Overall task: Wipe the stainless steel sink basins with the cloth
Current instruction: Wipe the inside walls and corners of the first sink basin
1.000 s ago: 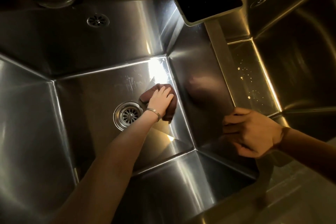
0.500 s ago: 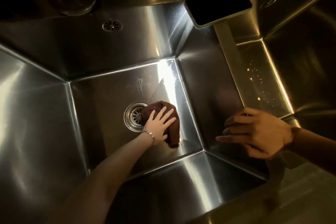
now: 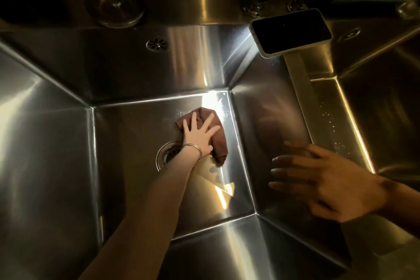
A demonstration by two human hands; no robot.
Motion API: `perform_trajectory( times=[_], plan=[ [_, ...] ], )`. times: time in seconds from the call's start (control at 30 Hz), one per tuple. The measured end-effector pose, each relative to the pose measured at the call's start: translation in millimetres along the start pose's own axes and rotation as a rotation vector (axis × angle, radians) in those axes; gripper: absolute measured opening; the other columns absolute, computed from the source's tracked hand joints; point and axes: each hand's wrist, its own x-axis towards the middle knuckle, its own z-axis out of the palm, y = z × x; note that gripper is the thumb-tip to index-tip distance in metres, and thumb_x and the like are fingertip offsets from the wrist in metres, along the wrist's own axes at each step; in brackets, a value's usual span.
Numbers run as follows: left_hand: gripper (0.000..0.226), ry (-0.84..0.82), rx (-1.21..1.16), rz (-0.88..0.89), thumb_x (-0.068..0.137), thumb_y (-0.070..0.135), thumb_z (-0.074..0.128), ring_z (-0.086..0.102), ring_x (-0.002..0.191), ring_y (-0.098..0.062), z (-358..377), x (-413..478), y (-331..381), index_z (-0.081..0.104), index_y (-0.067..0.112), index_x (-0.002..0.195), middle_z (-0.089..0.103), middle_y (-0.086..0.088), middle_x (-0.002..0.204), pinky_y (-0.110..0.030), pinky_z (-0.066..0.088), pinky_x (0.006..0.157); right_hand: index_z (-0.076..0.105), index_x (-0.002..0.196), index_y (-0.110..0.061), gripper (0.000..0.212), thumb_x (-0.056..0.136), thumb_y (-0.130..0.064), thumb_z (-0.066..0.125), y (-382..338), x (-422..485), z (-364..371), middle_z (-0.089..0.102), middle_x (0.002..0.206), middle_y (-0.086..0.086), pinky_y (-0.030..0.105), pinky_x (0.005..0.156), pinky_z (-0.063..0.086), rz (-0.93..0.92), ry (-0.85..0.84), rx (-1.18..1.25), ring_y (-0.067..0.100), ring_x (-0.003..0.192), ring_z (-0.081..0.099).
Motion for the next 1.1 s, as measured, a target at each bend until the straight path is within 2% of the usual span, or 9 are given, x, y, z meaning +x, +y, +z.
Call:
perform_trajectory(
  times=[0.1,0.27,0.47,0.57,0.67,0.8,0.9,1.03,1.1],
  plan=[
    [0.068,0.002,-0.048,-0.131,0.087,0.042,0.051,-0.008,0.140,-0.046,-3,-3,-17,0.014,0.044,0.143,-0.016,0.005,0.157,-0.066,0.004,0.110,0.068,0.116,-0.024,0.042,0.081,-0.037,0.048,14,22,-7,0.068,0.114,-0.003,0.045,0.109,0.027,-0.028,-0.017,-0.042,0.021,0.118,0.057],
    [0.070,-0.044,0.164,0.188,0.086,0.045,0.048,-0.011,0.138,-0.049,24,-19,-10,0.013,0.036,0.146,-0.015,-0.002,0.157,-0.068,0.003,0.109,0.070,0.112,-0.024,0.043,0.076,-0.035,0.049,19,27,-5,0.070,0.104,-0.007,0.039,0.108,0.029,-0.062,-0.018,0.039,0.016,0.108,0.061],
    [0.077,-0.022,0.276,0.403,0.081,0.051,0.054,-0.008,0.137,-0.051,19,27,25,0.017,0.033,0.146,-0.010,-0.003,0.157,-0.070,-0.003,0.104,0.069,0.113,-0.028,0.046,0.075,-0.040,0.047,21,25,-6,0.071,0.098,-0.010,0.034,0.105,0.031,-0.015,-0.102,0.110,0.010,0.100,0.063],
    [0.075,-0.026,0.309,0.460,0.082,0.054,0.052,-0.008,0.140,-0.045,13,48,23,0.018,0.033,0.146,-0.006,0.001,0.158,-0.068,-0.005,0.106,0.070,0.111,-0.026,0.044,0.077,-0.040,0.044,25,26,-6,0.071,0.093,-0.010,0.030,0.103,0.031,-0.020,-0.106,0.121,0.009,0.095,0.064],
    [0.074,0.006,0.236,0.387,0.081,0.053,0.053,-0.008,0.142,-0.039,10,52,15,0.021,0.033,0.145,-0.008,0.002,0.158,-0.066,0.001,0.110,0.071,0.109,-0.025,0.043,0.079,-0.040,0.044,25,25,-5,0.071,0.090,-0.011,0.028,0.101,0.033,-0.028,-0.088,0.127,0.009,0.091,0.065],
    [0.071,0.031,0.038,0.068,0.081,0.049,0.054,-0.011,0.141,-0.040,-13,60,-2,0.023,0.035,0.143,-0.013,0.003,0.157,-0.063,0.003,0.111,0.072,0.109,-0.026,0.042,0.076,-0.040,0.051,26,27,-5,0.071,0.091,-0.012,0.028,0.099,0.034,-0.039,-0.060,0.125,0.007,0.092,0.065],
    [0.074,0.012,0.126,0.099,0.082,0.050,0.053,-0.008,0.139,-0.047,-12,56,1,0.019,0.032,0.145,-0.014,-0.002,0.157,-0.059,0.007,0.113,0.072,0.108,-0.026,0.044,0.066,-0.036,0.062,25,29,-6,0.072,0.092,-0.012,0.029,0.098,0.036,-0.069,-0.042,0.080,0.007,0.093,0.065],
    [0.074,0.059,0.184,0.295,0.079,0.047,0.056,0.002,0.142,-0.041,-18,67,-14,0.022,0.033,0.144,-0.007,0.001,0.158,-0.050,0.011,0.115,0.072,0.107,-0.025,0.043,0.068,-0.034,0.056,23,29,-8,0.072,0.092,-0.012,0.029,0.098,0.037,-0.065,-0.050,0.121,0.007,0.093,0.065],
    [0.075,0.102,0.033,0.149,0.075,0.040,0.061,0.006,0.143,-0.035,-25,74,-17,0.027,0.033,0.141,-0.005,0.002,0.158,-0.046,0.011,0.116,0.072,0.108,-0.025,0.044,0.069,-0.034,0.055,24,30,-9,0.072,0.093,-0.011,0.029,0.098,0.037,-0.056,-0.066,0.115,0.007,0.093,0.065]
  ],
)
